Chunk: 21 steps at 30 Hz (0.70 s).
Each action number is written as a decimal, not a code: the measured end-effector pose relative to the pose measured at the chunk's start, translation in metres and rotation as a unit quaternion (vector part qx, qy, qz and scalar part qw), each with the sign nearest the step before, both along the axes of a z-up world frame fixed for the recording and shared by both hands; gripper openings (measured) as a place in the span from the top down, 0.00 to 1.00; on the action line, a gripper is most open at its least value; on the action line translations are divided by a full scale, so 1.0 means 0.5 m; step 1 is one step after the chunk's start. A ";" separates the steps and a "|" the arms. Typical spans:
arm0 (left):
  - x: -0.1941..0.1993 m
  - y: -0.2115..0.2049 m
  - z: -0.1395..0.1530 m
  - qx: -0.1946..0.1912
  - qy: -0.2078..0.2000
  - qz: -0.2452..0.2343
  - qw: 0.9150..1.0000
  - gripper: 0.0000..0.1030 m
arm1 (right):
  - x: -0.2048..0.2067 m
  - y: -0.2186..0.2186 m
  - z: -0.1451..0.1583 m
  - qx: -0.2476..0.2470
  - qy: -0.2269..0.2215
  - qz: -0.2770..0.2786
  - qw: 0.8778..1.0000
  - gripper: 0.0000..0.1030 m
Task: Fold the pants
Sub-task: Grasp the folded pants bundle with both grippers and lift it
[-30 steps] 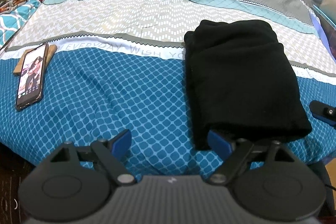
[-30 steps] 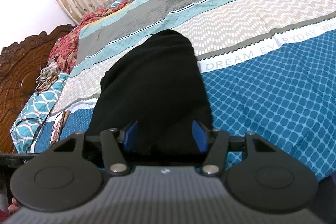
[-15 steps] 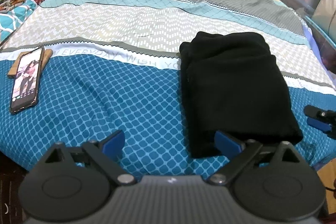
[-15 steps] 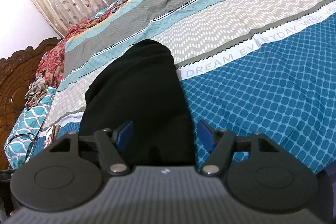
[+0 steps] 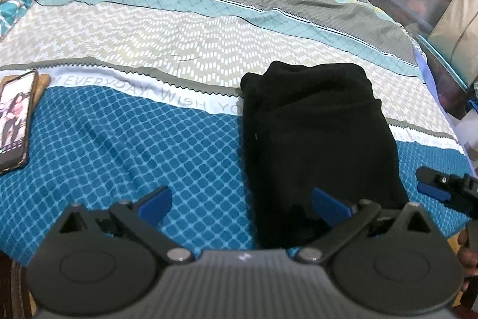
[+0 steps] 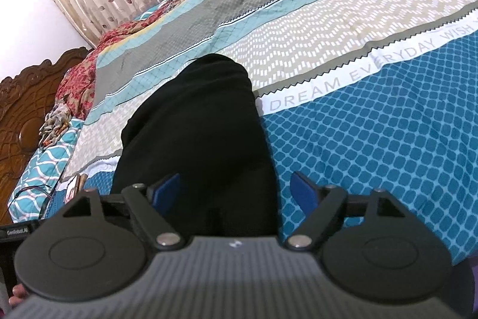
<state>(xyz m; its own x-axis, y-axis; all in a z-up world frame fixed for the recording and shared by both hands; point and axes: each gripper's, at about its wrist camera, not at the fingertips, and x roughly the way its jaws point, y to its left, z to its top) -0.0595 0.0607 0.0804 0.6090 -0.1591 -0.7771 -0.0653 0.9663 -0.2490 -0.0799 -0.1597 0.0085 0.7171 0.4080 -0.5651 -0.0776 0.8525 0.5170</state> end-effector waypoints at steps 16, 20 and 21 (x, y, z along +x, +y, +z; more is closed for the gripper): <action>0.127 0.002 -0.069 -0.148 0.055 -0.031 0.987 0.00 | 0.061 -0.041 -0.019 0.055 0.048 0.016 0.997 0.17; 0.132 0.002 -0.094 -0.157 0.071 -0.030 0.985 0.00 | 0.080 -0.043 -0.031 0.068 0.063 0.024 0.995 0.17; 0.133 0.006 -0.101 -0.162 0.077 -0.027 0.983 0.00 | 0.085 -0.042 -0.031 0.067 0.065 0.028 0.995 0.17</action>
